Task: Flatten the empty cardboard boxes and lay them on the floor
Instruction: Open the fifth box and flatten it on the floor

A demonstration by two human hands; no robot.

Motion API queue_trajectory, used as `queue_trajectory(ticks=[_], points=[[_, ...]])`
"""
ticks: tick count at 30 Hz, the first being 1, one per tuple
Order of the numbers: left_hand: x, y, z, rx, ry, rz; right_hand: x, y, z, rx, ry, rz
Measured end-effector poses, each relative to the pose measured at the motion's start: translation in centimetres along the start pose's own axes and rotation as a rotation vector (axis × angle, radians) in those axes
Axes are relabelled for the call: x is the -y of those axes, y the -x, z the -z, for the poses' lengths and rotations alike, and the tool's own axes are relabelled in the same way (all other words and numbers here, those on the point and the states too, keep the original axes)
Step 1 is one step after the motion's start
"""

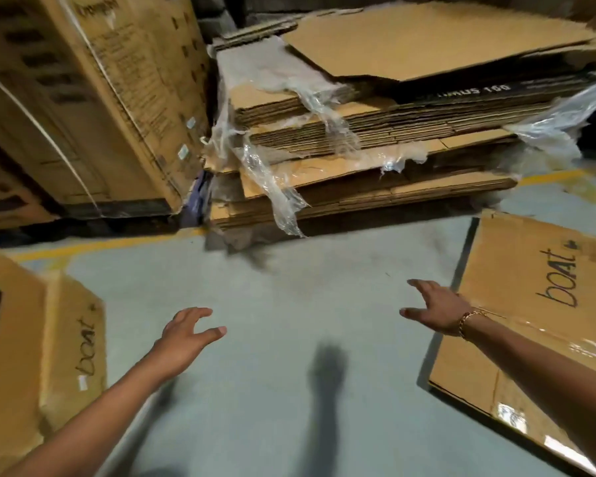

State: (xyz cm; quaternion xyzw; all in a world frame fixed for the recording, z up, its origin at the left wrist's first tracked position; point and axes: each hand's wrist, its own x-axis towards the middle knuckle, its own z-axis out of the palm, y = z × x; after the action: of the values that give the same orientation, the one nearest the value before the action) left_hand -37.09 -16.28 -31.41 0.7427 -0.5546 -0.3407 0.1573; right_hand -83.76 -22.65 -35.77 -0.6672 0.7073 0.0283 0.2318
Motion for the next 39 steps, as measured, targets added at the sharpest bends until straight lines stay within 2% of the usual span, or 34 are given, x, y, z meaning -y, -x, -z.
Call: queue_trajectory(ticks=[4,8,11,14,17,19,22,26,30,34,36,39], points=[[5.9,4.3,9.5,-0.178,0.018,-0.037,13.5,-0.5,-0.1,0.019,0.032,0.179],[11.2,10.1,18.0,-0.393,-0.163,-0.164,27.5,0.6,-1.6,0.069,0.023,0.328],[15.7,14.5,23.3,-0.567,-0.249,-0.136,37.7,2.2,-4.0,0.135,-0.041,0.444],[21.7,17.8,27.7,-0.762,-0.241,-0.023,47.3,4.6,-7.2,0.233,-0.166,0.55],[28.4,19.9,31.0,-0.924,-0.075,0.196,55.3,7.2,-10.9,0.369,-0.305,0.58],[33.5,20.8,32.3,-0.95,0.027,0.377,60.0,9.1,-13.5,0.482,-0.388,0.55],[39.6,20.5,32.4,-0.844,0.22,0.601,65.8,11.3,-17.3,0.605,-0.441,0.487],[44.3,18.1,30.6,-0.743,0.433,0.652,70.4,12.8,-21.2,0.641,-0.527,0.384],[45.6,16.2,29.7,-0.646,0.619,0.65,71.6,13.0,-23.5,0.643,-0.549,0.345],[44.2,15.3,28.5,-0.748,0.629,0.559,70.6,12.6,-24.1,0.403,-0.454,0.5],[43.6,15.4,27.1,-0.77,0.641,0.534,68.8,12.0,-22.8,0.314,-0.467,0.501],[42.0,16.4,23.9,-0.765,0.798,0.555,64.7,10.0,-21.0,0.217,-0.513,0.467]])
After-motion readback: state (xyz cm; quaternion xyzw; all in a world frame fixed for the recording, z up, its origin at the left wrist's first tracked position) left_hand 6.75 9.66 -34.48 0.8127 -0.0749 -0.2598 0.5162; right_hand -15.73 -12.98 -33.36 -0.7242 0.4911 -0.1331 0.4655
